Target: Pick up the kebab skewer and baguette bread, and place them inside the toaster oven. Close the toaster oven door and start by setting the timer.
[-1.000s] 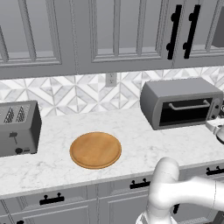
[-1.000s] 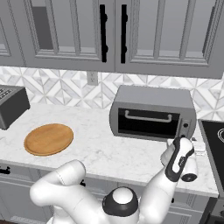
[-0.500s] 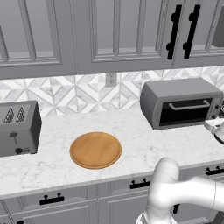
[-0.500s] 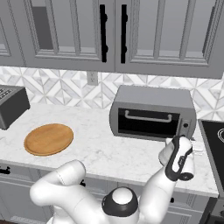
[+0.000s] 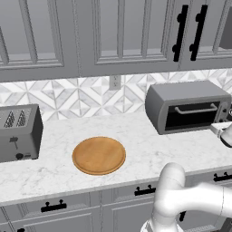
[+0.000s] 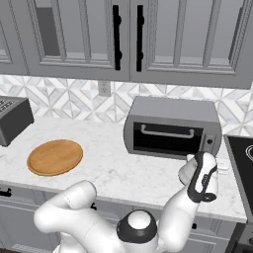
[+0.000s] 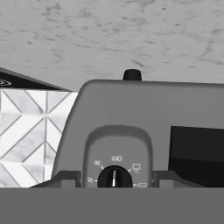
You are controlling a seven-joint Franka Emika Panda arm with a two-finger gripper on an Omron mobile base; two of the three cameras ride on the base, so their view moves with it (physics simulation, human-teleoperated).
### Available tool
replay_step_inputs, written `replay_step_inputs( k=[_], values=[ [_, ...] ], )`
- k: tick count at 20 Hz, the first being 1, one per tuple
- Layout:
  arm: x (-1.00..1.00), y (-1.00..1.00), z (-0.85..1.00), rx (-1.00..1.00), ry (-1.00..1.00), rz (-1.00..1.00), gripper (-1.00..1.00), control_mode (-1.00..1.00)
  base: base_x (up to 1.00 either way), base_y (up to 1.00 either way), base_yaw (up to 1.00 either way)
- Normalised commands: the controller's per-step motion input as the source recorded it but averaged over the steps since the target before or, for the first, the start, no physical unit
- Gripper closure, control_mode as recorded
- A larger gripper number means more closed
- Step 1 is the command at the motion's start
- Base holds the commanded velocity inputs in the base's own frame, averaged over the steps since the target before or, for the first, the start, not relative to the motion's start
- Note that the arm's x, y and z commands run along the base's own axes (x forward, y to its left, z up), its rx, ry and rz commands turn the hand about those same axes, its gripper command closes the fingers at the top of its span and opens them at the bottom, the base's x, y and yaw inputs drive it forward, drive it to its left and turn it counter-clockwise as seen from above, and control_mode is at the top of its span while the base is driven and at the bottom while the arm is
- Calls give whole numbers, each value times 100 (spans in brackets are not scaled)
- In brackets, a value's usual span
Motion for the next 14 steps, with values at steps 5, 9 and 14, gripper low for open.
replay_step_inputs(
  k=[5,9,14],
  values=[
    [0,-1,0,0,0,-4,100,-100,0,0,0],
    [-1,-4,0,0,0,-1,100,-100,0,0,0],
    [-3,-17,0,0,0,0,100,-100,0,0,0]
  ],
)
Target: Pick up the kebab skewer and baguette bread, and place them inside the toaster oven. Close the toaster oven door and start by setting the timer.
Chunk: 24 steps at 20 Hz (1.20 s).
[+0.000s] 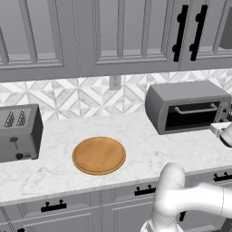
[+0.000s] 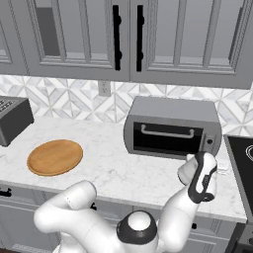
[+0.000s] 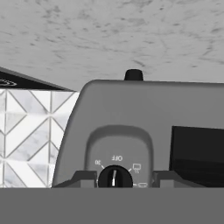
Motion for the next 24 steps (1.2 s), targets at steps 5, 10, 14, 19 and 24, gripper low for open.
replay_step_inputs(
  k=[5,10,14,19,24],
  values=[
    [-3,-17,0,0,0,3,100,-100,0,0,0],
    [-1,-13,0,0,0,6,100,-100,0,0,0],
    [-12,-11,0,0,0,8,100,-100,0,0,0],
    [-13,-9,0,0,0,10,100,-100,0,0,0],
    [-1,-9,0,0,1,9,100,-100,0,0,0]
  ],
)
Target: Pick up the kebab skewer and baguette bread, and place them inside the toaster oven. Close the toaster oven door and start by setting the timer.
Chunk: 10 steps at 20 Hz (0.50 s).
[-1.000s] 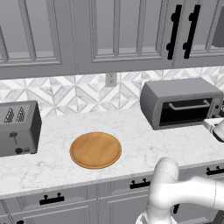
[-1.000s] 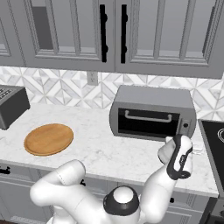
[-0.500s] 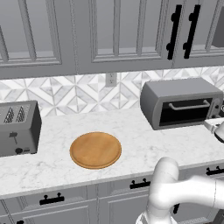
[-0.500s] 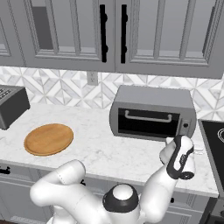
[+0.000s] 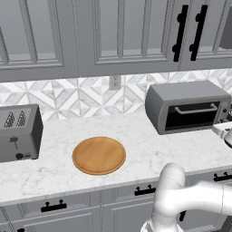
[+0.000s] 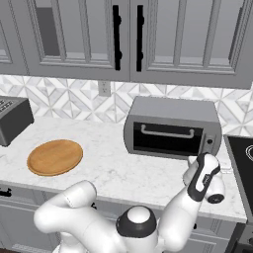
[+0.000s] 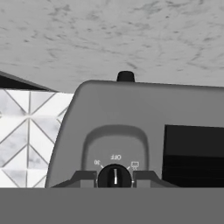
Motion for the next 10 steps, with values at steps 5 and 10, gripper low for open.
replay_step_inputs(
  k=[5,10],
  values=[
    [0,0,0,0,0,4,100,-100,0,0,0],
    [0,6,0,2,4,0,100,-100,0,0,0]
  ],
)
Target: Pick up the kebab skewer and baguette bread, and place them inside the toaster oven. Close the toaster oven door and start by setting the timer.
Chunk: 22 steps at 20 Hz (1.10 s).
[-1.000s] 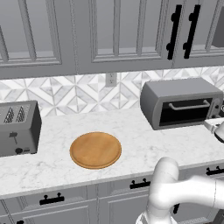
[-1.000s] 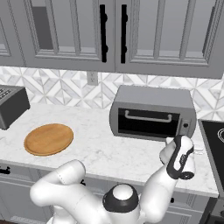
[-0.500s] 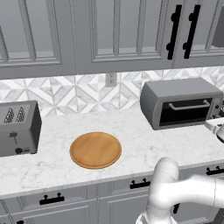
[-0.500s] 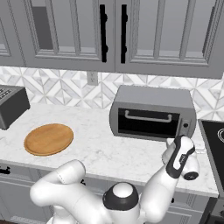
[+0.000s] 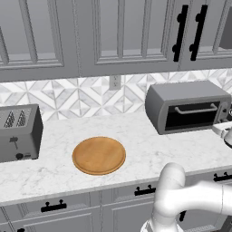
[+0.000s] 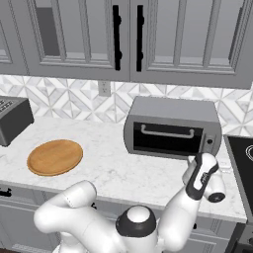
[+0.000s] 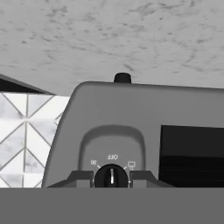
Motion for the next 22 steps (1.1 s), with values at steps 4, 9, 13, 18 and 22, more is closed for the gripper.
replay_step_inputs(
  k=[4,9,13,18,22],
  values=[
    [3,0,0,5,3,0,100,-100,0,0,0],
    [1,0,0,14,1,0,100,-100,0,0,0],
    [0,5,1,25,0,0,100,-100,0,0,0],
    [0,2,4,29,2,-1,100,-100,0,0,0],
    [1,0,5,32,3,-1,100,-100,0,0,0]
  ],
)
